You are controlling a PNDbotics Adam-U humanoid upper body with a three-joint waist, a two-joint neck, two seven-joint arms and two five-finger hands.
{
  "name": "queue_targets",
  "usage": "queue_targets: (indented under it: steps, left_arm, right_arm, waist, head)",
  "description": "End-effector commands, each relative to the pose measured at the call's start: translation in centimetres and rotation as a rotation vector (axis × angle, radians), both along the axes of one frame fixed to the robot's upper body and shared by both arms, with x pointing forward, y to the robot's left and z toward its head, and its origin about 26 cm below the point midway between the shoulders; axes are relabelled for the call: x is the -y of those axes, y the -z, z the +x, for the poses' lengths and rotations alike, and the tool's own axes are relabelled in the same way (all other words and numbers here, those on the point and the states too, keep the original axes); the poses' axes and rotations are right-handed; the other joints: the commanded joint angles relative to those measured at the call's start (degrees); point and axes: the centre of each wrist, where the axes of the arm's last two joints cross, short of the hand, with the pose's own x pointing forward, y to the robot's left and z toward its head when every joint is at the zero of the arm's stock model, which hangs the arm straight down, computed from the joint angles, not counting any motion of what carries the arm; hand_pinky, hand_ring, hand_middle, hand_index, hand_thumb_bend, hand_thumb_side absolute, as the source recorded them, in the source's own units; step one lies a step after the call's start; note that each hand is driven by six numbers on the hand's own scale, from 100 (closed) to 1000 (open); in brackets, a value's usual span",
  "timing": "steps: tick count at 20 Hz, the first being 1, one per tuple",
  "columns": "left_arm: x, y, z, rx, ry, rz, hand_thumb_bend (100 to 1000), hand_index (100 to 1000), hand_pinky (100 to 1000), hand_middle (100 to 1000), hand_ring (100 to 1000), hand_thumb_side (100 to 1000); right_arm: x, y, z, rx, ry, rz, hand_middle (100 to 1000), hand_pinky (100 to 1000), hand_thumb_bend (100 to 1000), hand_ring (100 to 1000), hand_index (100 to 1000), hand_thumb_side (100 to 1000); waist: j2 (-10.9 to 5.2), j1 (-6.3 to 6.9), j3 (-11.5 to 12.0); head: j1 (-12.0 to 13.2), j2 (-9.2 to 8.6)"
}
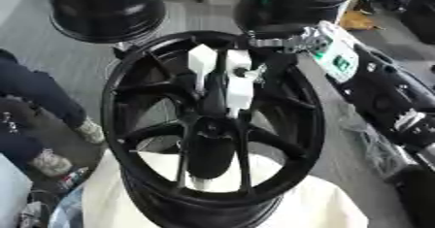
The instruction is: Pull the pin out of the wheel hub.
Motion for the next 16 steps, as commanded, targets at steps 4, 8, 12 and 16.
queue_targets:
  steps: [4, 8, 12, 16]
  left_arm:
    - [0.0, -1.1, 0.1, 0.03, 0.011, 0.023, 100, 682, 719, 590, 627, 877]
    - [0.0, -1.1, 0.1, 0.03, 0.012, 0.022, 100, 682, 719, 590, 627, 877]
    - [0.0, -1.1, 0.1, 0.03, 0.012, 0.022, 100, 682, 719, 591, 627, 877]
    - [0.0, -1.0, 0.1, 0.029, 0.013, 0.022, 100, 682, 720, 591, 628, 877]
  right_arm:
    - [0.8, -0.5, 0.4, 0.004, -0.308, -0.315, 743, 839, 100, 815, 877, 604]
    - [1.0, -0.6, 0.5, 0.004, -0.297, -0.309, 615, 824, 100, 753, 785, 590]
    - [1.3, -0.9, 0.6, 0.002, -0.279, -0.271, 462, 803, 100, 678, 638, 548]
    - [1.3, -1.9, 0.6, -0.001, -0.255, -0.194, 342, 782, 100, 627, 524, 497]
  waist:
    - [-0.69, 0.36, 0.14]
    - [-0.7, 0.37, 0.16]
    - [-0.68, 0.42, 0.16]
    - [-0.69, 0.5, 0.08]
  head:
    - [-0.25, -0.44]
    - [-0.26, -0.38]
    - [-0.21, -0.37]
    - [-0.26, -0.35]
